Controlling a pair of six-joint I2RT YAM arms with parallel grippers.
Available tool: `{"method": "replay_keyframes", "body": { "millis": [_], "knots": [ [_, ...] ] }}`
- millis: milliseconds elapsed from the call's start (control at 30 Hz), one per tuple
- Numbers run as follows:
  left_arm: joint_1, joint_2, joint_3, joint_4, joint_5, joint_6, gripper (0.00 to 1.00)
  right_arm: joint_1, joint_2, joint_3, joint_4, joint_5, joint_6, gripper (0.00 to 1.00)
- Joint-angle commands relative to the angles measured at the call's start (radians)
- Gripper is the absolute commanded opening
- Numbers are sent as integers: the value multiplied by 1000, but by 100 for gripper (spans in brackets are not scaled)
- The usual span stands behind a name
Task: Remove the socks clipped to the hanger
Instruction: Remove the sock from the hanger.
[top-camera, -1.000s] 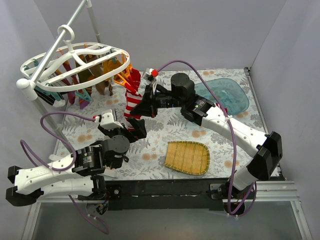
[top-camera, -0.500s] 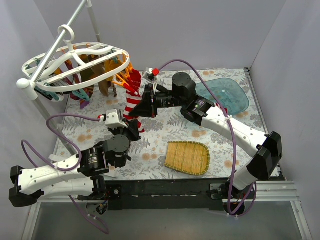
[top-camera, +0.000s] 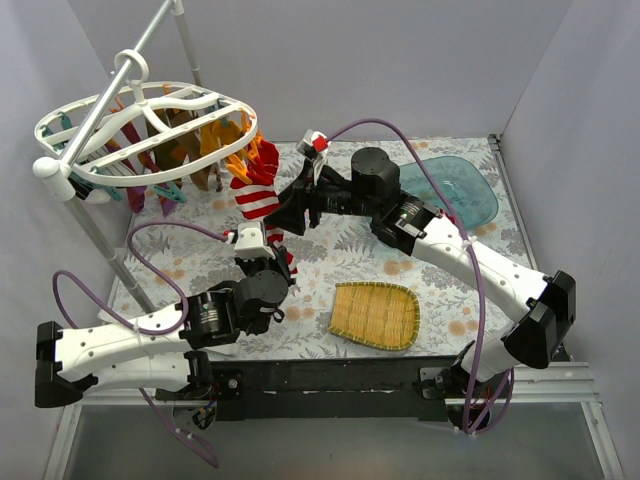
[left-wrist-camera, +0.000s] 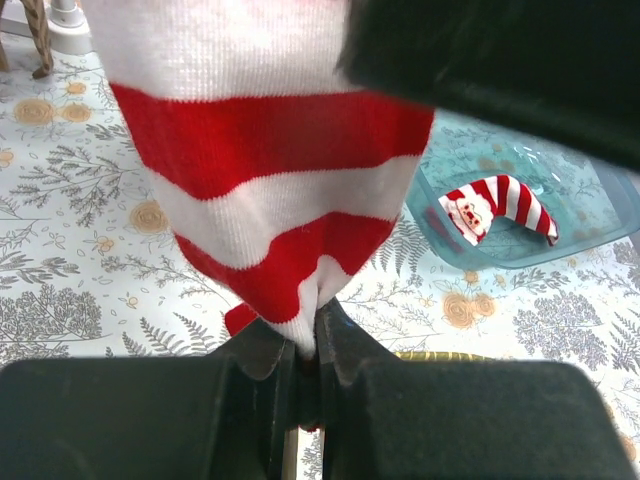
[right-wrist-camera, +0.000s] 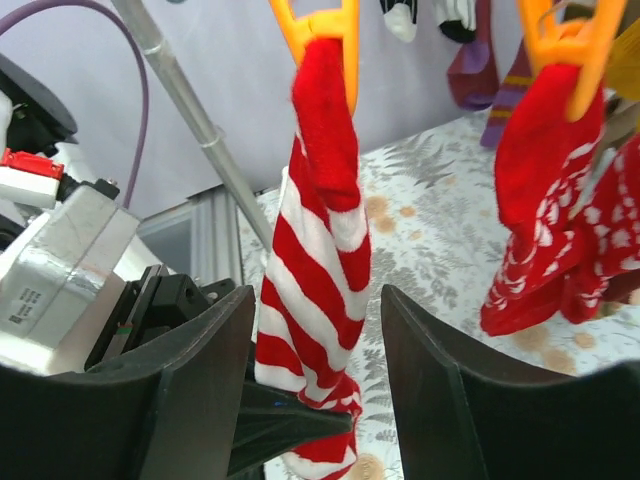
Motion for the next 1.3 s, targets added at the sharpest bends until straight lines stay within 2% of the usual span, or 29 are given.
{"method": "replay_keyframes", "body": {
  "millis": [0,167,300,633,867,1067,1267],
  "knots": [
    [6,1,17,-14,6,-24,0,9,-71,8,10,90,-82,63],
    [6,15,17,-7,15,-22,0,10,-56,83,-13,92,-148,65],
    [10,21,26,-5,21,-11,0,14,4,232,-76,78,-177,65],
    [16,35,40,1,35,7,0,31,135,454,-143,99,-205,67],
    [19,38,48,9,41,19,0,78,214,548,-197,142,-244,67],
    [19,38,51,7,47,22,0,115,248,590,-226,213,-274,69],
    [19,38,55,7,49,27,0,171,283,639,-242,346,-341,69]
  ]
}}
